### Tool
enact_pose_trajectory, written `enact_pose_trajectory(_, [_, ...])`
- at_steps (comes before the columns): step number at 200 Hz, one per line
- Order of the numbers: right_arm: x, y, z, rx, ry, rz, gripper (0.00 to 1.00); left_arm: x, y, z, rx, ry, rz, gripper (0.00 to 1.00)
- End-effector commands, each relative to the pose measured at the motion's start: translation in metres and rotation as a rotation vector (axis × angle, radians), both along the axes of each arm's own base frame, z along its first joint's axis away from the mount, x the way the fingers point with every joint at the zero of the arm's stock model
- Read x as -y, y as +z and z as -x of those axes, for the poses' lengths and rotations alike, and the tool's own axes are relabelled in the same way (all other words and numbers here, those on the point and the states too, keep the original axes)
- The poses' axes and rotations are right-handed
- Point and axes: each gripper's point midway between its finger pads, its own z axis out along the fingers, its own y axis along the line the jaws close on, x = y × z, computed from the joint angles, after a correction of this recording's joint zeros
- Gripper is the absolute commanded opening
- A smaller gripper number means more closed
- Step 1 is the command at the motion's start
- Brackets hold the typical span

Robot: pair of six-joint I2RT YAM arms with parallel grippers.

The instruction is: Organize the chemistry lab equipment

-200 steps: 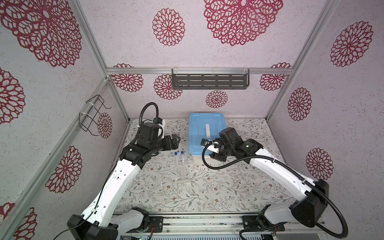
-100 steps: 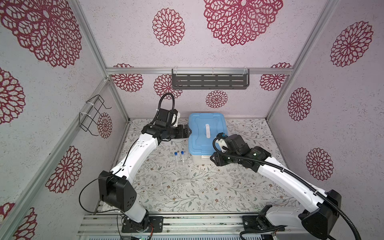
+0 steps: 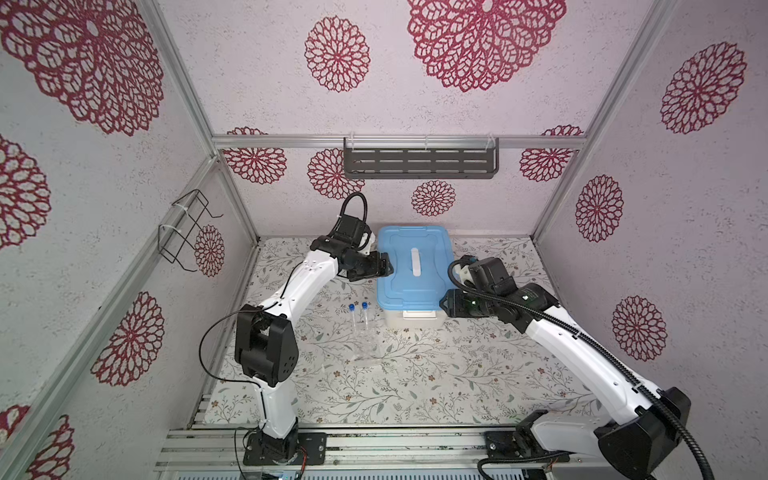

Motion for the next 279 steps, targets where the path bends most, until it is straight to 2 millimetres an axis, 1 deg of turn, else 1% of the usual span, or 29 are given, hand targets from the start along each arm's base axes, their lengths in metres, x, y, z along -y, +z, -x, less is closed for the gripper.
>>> enact_pose_trajectory(1, [0.013, 0.016, 0.005, 0.053, -0.065, -0.048, 0.48, 0.034, 0.005, 0.01, -0.016, -0.093, 0.047, 0.84])
enact_pose_trajectory(5, [0.015, 0.017, 0.004, 0.056, -0.076, -0.055, 0.48, 0.037, 0.009, 0.013, -0.019, -0.103, 0.053, 0.84])
enact_pose_trajectory(7, [0.016, 0.017, 0.004, 0.058, -0.083, -0.059, 0.48, 0.04, -0.003, 0.012, -0.045, -0.107, 0.044, 0.84])
enact_pose_trajectory(18, [0.02, 0.018, 0.003, 0.064, -0.111, -0.079, 0.47, 0.05, -0.008, 0.016, -0.079, -0.13, 0.046, 0.84])
enact_pose_trajectory(34, [0.028, 0.017, 0.002, 0.048, -0.14, -0.106, 0.47, 0.065, -0.01, 0.021, -0.098, -0.142, 0.058, 0.84])
enact_pose_trajectory(47, [0.035, 0.013, 0.002, 0.003, -0.162, -0.13, 0.47, 0.08, -0.006, 0.026, -0.098, -0.16, 0.086, 0.83])
enact_pose_trajectory(62, [0.051, 0.004, 0.003, -0.061, -0.232, -0.141, 0.48, 0.102, -0.002, 0.036, -0.1, -0.188, 0.126, 0.83])
enact_pose_trajectory(75, [0.068, -0.002, 0.005, -0.097, -0.302, -0.15, 0.51, 0.122, 0.001, 0.048, -0.113, -0.217, 0.167, 0.83])
enact_pose_trajectory(83, [0.078, -0.002, 0.007, -0.103, -0.341, -0.168, 0.54, 0.134, 0.002, 0.055, -0.125, -0.238, 0.19, 0.83])
enact_pose_trajectory(102, [0.099, 0.002, 0.012, -0.115, -0.415, -0.222, 0.57, 0.158, 0.003, 0.072, -0.142, -0.28, 0.219, 0.82])
enact_pose_trajectory(117, [0.104, 0.007, 0.013, -0.129, -0.411, -0.278, 0.58, 0.167, 0.006, 0.078, -0.153, -0.284, 0.237, 0.83])
enact_pose_trajectory(132, [0.104, 0.007, 0.01, -0.158, -0.393, -0.302, 0.57, 0.175, 0.017, 0.084, -0.152, -0.312, 0.292, 0.83])
enact_pose_trajectory(150, [0.107, 0.011, 0.002, -0.155, -0.382, -0.261, 0.56, 0.172, 0.029, 0.087, -0.126, -0.325, 0.296, 0.83])
enact_pose_trajectory(158, [0.109, 0.013, -0.005, -0.145, -0.384, -0.242, 0.56, 0.167, 0.036, 0.089, -0.111, -0.327, 0.29, 0.83])
enact_pose_trajectory(170, [0.109, 0.025, -0.018, -0.099, -0.376, -0.225, 0.53, 0.157, 0.05, 0.089, -0.086, -0.323, 0.295, 0.83])
enact_pose_trajectory(174, [0.109, 0.028, -0.023, -0.086, -0.376, -0.215, 0.52, 0.154, 0.049, 0.088, -0.088, -0.317, 0.292, 0.83])
enact_pose_trajectory(175, [0.109, 0.029, -0.024, -0.083, -0.376, -0.212, 0.52, 0.152, 0.058, 0.089, -0.072, -0.318, 0.301, 0.83])
enact_pose_trajectory(177, [0.109, 0.031, -0.027, -0.076, -0.374, -0.208, 0.52, 0.148, 0.065, 0.09, -0.059, -0.316, 0.309, 0.83])
enact_pose_trajectory(190, [0.1, 0.038, -0.048, -0.031, -0.35, -0.182, 0.51, 0.132, 0.079, 0.088, -0.033, -0.291, 0.32, 0.83])
enact_pose_trajectory(202, [0.084, 0.049, -0.07, 0.031, -0.319, -0.189, 0.51, 0.114, 0.09, 0.084, -0.013, -0.254, 0.329, 0.83])
enact_pose_trajectory(211, [0.066, 0.059, -0.088, 0.092, -0.291, -0.194, 0.51, 0.098, 0.099, 0.08, 0.006, -0.219, 0.332, 0.83])
enact_pose_trajectory(218, [0.054, 0.066, -0.097, 0.127, -0.267, -0.196, 0.51, 0.085, 0.106, 0.077, 0.023, -0.191, 0.335, 0.83])
enact_pose_trajectory(231, [0.025, 0.075, -0.121, 0.18, -0.201, -0.216, 0.51, 0.055, 0.118, 0.071, 0.062, -0.118, 0.324, 0.83])
enact_pose_trajectory(233, [0.02, 0.073, -0.124, 0.178, -0.192, -0.218, 0.5, 0.05, 0.12, 0.07, 0.07, -0.105, 0.321, 0.83])
enact_pose_trajectory(237, [0.012, 0.075, -0.131, 0.186, -0.173, -0.23, 0.5, 0.039, 0.122, 0.067, 0.086, -0.071, 0.309, 0.83])
enact_pose_trajectory(248, [-0.012, 0.079, -0.148, 0.21, -0.116, -0.258, 0.5, 0.005, 0.121, 0.058, 0.112, 0.045, 0.263, 0.82])
enact_pose_trajectory(260, [-0.035, 0.081, -0.165, 0.234, -0.072, -0.272, 0.5, -0.034, 0.112, 0.05, 0.116, 0.188, 0.216, 0.81])
enact_pose_trajectory(268, [-0.05, 0.085, -0.177, 0.26, -0.041, -0.283, 0.5, -0.055, 0.106, 0.048, 0.103, 0.26, 0.209, 0.8])
enact_pose_trajectory(279, [-0.068, 0.081, -0.193, 0.272, -0.011, -0.287, 0.5, -0.079, 0.099, 0.046, 0.085, 0.339, 0.218, 0.8])
